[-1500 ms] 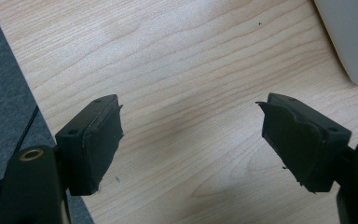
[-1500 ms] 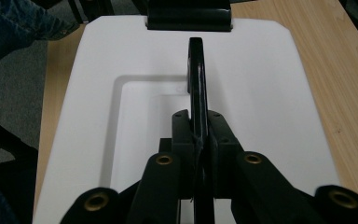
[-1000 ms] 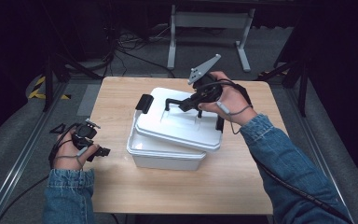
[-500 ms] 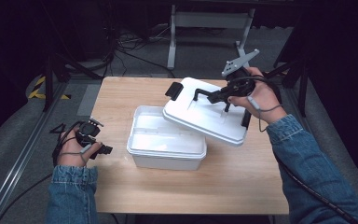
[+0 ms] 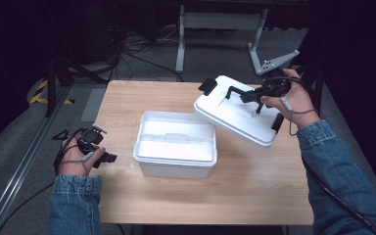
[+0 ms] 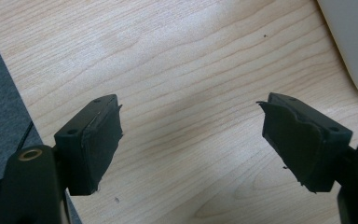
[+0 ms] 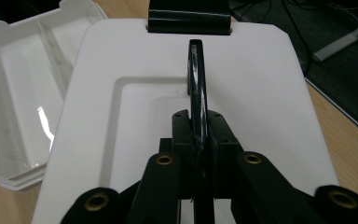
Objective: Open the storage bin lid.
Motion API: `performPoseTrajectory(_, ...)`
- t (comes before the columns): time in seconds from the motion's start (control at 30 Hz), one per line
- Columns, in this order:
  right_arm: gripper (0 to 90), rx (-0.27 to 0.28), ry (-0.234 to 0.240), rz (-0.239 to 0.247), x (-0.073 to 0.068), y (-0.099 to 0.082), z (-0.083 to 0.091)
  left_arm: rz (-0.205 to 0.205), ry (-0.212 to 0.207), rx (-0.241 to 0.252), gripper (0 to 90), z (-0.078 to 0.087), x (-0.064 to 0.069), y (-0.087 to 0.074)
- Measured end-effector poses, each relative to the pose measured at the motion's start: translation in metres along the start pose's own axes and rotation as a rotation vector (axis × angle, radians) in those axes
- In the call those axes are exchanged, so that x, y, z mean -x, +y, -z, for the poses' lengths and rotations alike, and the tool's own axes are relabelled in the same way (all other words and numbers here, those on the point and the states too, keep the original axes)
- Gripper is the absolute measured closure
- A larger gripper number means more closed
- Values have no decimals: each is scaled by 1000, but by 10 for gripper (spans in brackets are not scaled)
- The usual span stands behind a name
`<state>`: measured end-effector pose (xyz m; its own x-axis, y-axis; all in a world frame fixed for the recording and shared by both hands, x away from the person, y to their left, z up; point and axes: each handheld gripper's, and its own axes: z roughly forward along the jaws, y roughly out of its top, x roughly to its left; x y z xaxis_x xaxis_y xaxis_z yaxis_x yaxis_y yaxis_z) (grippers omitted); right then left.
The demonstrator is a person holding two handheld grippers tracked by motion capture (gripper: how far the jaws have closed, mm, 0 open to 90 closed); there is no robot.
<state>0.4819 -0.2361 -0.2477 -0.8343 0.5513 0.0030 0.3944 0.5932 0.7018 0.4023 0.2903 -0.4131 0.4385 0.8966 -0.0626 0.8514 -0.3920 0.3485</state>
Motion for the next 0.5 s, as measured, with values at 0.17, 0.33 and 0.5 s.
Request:
performPoseTrajectory(0.17,843,1,-49,-38,10,-12,5,8,-11,-7,203,-1,2,0)
performPoseTrajectory(0.33,843,-16,-84,-71,20,-22,3,-3,-8,-10,203,-1,1,0)
performPoseTrajectory(0.5,843,-22,-106,-115,32,-35,-1,-1,-9,-11,203,-1,0,0)
